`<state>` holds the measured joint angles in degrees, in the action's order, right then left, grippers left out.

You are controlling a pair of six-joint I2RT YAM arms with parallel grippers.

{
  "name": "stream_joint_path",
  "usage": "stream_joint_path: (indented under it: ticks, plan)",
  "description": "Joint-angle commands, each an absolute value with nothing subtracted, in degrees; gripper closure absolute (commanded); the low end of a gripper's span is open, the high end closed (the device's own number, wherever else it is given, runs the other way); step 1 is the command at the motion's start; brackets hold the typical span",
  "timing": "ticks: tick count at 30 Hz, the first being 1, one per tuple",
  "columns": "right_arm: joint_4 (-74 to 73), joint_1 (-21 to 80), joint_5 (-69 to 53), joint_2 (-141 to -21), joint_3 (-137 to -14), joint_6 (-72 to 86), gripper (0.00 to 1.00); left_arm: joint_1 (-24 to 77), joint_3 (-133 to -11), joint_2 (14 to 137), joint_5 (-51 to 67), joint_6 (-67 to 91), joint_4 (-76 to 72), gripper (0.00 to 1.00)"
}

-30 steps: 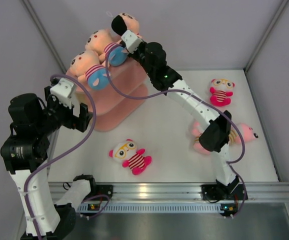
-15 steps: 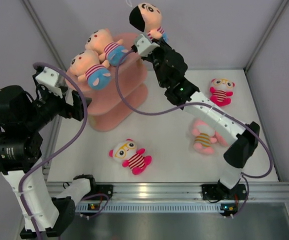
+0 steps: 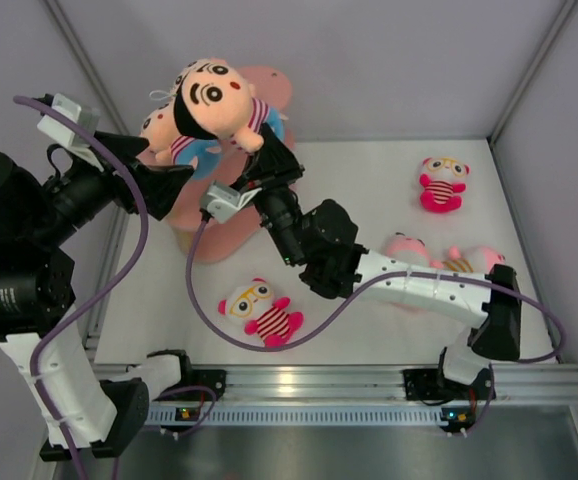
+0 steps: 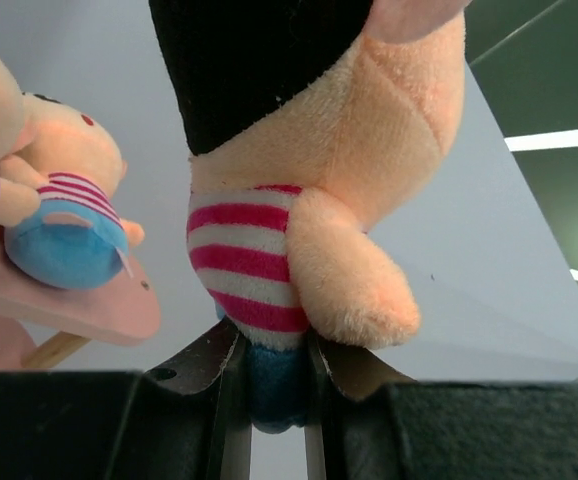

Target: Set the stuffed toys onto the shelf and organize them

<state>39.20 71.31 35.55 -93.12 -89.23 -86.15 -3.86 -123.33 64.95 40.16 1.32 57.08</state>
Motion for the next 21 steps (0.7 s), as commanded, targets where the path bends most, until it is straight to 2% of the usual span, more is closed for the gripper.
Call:
stream_joint_path:
  ticks: [1, 10, 14, 17, 18, 20, 21]
  plan:
    - [48.16, 74.88, 36.74, -94.22, -89.65, -94.48, 1.00, -3.60, -124.10, 65.83, 45.43, 6.32, 51.95, 0.02]
    - [49.92, 79.98, 36.04, -96.68, -88.86, -99.14, 1.00, -3.60, -123.75, 66.53, 45.97, 6.94, 50.19, 0.01]
    - [50.89, 81.73, 35.07, -95.80, -86.93, -100.02, 1.00, -3.69, -122.96, 66.62, 41.85, 6.15, 50.19, 0.02]
    - [47.39, 83.58, 33.58, -94.05, -85.09, -99.15, 1.00, -3.60, -121.99, 66.88, 40.96, 5.71, 49.92, 0.35]
    - [46.50, 84.02, 33.05, -92.82, -84.47, -98.71, 1.00, -3.60, -121.91, 67.06, 41.13, 5.54, 49.92, 0.51]
    - [44.66, 85.08, 32.52, -92.03, -83.76, -96.43, 1.00, -3.60, -121.38, 67.15, 42.01, 5.36, 49.83, 0.74]
    - [42.73, 85.51, 32.43, -91.33, -83.76, -95.63, 1.00, -3.69, -121.03, 67.06, 42.10, 5.19, 49.83, 0.90]
